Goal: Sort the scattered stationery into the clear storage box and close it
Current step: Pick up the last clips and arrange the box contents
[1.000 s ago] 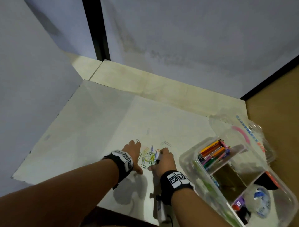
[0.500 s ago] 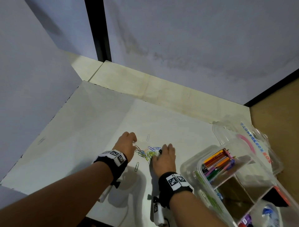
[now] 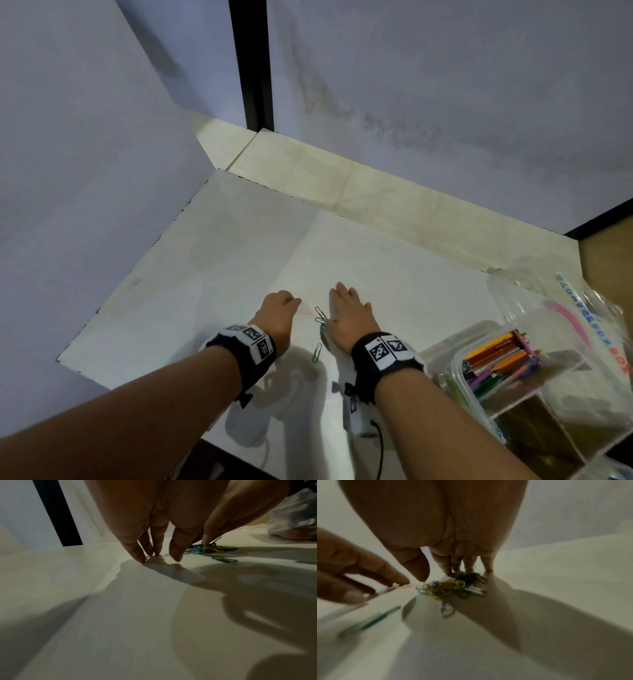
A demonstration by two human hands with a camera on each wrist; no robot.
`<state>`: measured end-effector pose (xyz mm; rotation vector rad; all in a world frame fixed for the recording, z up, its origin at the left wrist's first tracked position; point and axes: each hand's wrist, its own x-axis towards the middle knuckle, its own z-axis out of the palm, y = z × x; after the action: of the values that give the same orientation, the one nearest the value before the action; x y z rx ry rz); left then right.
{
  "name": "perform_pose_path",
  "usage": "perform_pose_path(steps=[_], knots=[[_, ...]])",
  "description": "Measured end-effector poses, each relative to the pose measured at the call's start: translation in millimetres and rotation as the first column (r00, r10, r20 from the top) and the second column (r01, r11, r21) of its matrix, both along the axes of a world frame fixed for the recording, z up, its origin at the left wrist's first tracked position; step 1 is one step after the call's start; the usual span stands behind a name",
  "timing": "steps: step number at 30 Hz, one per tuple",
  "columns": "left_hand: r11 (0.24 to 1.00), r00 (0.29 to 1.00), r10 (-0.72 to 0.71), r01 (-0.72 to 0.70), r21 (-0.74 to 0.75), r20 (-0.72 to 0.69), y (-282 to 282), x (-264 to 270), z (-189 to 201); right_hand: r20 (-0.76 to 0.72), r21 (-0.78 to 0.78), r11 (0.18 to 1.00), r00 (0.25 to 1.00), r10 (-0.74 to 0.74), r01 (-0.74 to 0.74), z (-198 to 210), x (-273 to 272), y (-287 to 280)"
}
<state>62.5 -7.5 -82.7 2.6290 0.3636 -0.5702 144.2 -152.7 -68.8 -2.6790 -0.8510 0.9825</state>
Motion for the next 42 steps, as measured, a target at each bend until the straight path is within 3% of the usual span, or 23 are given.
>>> perform_pose_path(steps=[5, 8, 10, 13, 18, 26, 31, 42], knots=[[0.997, 0.997, -0.072, 0.072, -0.002, -0.013, -15.6, -12.1, 4.1, -0.015, 0.049, 0.995, 0.996, 0.092, -0.091, -2.5, -21.8, -29.6], [0.985, 0.984, -0.175, 0.175, -0.006, -0.02, -20.8, -12.9, 8.5, 0.021, 0.1, 0.992, 0.997, -0.08, 0.078, -1.5, -29.5, -41.6], [0.984, 0.983, -0.181, 0.181, 0.0, -0.037, -21.6, -6.0, 10.5, 0.08, 0.036, 0.974, 0.971, -0.227, 0.224, 2.6, -28.1, -47.0], [0.993, 0.99, -0.115, 0.117, 0.013, -0.075, -24.3, 8.2, 14.4, 0.056, -0.02, 0.943, 0.942, -0.332, 0.333, 4.3, -26.0, -47.8], [0.996, 0.998, 0.0, -0.006, -0.084, -0.07, -32.2, 24.5, 10.5, -0.057, 0.11, 0.894, 0.901, -0.43, 0.434, -3.8, -25.7, -27.9], [0.986, 0.999, 0.031, -0.037, -0.163, -0.036, -45.1, 26.2, 1.1, -0.072, 0.179, 0.897, 0.914, -0.399, 0.405, -11.9, -30.5, -15.3], [0.988, 0.999, -0.043, 0.037, -0.149, -0.034, -47.9, 25.9, 5.4, -0.036, 0.165, 0.896, 0.91, -0.413, 0.413, -6.9, -28.3, -21.1], [0.989, 0.993, -0.111, 0.114, -0.098, 0.04, -57.4, 37.0, 63.9, -0.038, 0.242, 0.809, 0.839, -0.544, 0.536, 44.1, -25.2, -52.6]])
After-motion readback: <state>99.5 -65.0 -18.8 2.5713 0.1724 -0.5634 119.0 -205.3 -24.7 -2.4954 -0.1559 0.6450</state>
